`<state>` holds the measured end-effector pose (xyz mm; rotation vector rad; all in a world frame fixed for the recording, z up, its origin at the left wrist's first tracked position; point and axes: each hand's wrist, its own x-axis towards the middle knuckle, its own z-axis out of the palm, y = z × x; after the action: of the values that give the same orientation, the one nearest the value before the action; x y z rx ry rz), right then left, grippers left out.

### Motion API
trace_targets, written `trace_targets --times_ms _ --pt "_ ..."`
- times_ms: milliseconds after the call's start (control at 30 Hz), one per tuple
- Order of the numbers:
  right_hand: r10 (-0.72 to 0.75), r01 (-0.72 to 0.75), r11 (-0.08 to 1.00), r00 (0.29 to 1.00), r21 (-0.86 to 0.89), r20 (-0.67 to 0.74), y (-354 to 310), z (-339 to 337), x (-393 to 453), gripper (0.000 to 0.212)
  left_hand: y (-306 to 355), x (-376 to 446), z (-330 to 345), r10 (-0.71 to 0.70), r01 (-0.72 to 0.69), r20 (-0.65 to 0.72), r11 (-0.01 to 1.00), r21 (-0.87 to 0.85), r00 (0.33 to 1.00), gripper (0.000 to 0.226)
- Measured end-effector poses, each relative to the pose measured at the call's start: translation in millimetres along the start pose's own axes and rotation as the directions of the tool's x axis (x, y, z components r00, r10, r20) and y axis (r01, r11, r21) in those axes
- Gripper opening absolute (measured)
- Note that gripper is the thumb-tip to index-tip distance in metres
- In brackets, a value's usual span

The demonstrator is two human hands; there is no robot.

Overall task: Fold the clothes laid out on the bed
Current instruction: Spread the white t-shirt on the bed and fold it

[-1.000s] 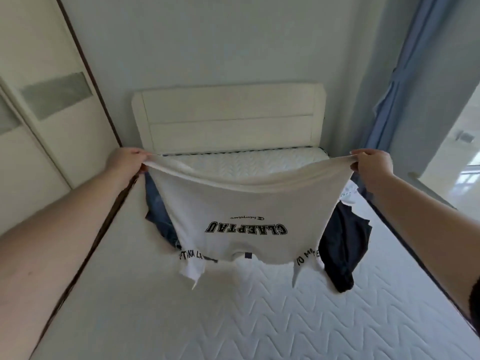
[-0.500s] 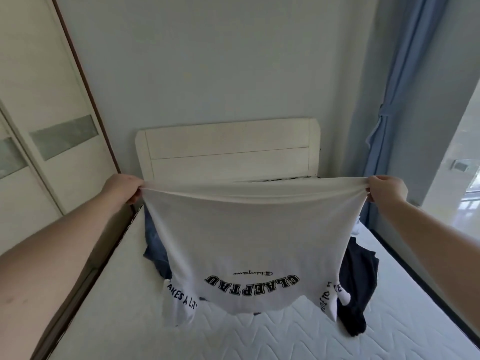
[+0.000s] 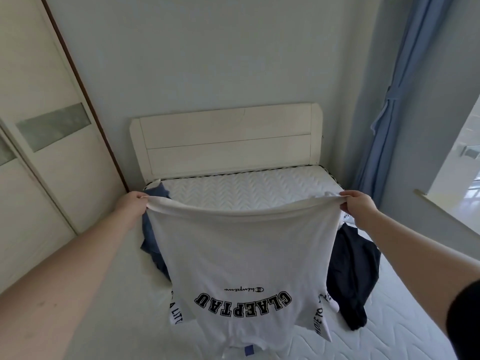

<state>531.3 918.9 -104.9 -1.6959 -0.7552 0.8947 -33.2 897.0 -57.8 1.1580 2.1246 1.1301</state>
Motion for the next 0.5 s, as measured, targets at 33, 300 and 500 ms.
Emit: trace_targets --times_ms 33,300,500 --pt "-0.013 0.013 1.0 1.0 0.01 0.011 -2.1 2.9 2.3 0.036 3.2 1.8 1.1 0.006 -0.006 -0.003 1.0 -0.02 1.0 0.021" --pt "-0.133 0.116 0.973 0.988 0.201 0.073 -26.4 -2.1 17.9 0.037 32.1 12.9 -4.9 0.089 -0.085 0.005 0.966 -0.245 0.996 0.026" --pt "-0.133 0.085 0.953 0.98 0.289 0.151 -22.0 -17.2 8.0 0.039 22.9 -16.2 -14.2 0.114 -0.09 0.036 0.91 -0.404 0.993 0.026"
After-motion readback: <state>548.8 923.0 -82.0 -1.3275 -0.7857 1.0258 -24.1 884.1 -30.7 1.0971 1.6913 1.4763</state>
